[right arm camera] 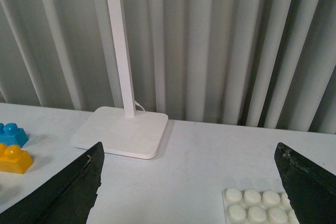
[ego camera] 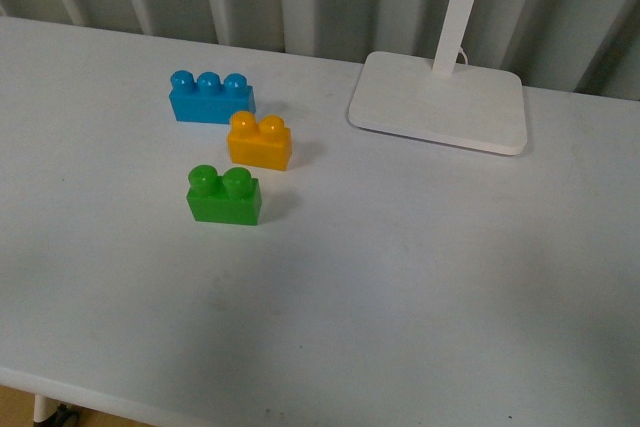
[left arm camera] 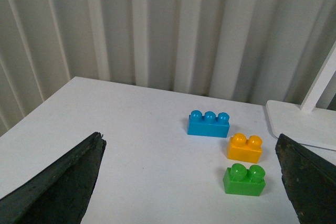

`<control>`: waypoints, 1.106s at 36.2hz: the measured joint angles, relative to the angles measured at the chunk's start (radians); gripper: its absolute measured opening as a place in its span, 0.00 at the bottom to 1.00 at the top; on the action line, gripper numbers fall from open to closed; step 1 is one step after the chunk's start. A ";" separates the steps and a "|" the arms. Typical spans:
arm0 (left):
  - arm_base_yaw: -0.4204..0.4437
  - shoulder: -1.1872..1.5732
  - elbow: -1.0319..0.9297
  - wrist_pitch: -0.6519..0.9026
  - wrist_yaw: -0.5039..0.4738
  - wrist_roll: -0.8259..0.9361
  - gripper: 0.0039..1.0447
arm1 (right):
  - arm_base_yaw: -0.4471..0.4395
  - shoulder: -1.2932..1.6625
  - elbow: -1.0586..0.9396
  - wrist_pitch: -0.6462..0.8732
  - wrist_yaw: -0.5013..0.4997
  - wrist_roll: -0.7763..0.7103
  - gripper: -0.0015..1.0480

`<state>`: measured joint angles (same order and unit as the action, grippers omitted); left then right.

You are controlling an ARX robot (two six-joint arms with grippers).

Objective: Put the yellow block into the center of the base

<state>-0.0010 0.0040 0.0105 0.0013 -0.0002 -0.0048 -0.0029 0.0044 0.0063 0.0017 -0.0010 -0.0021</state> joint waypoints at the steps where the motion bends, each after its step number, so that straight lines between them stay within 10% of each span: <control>1: 0.000 0.000 0.000 0.000 0.000 0.000 0.94 | 0.000 0.000 0.000 0.000 0.000 0.000 0.91; 34: 0.000 0.000 0.000 0.000 0.000 0.000 0.94 | -0.002 0.028 0.021 -0.062 0.024 0.006 0.91; 40: 0.000 0.000 0.000 0.000 0.000 0.000 0.94 | -0.231 0.470 0.229 -0.290 -0.097 -0.070 0.91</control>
<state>-0.0010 0.0040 0.0105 0.0013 0.0002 -0.0048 -0.2340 0.4744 0.2348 -0.2882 -0.0978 -0.0723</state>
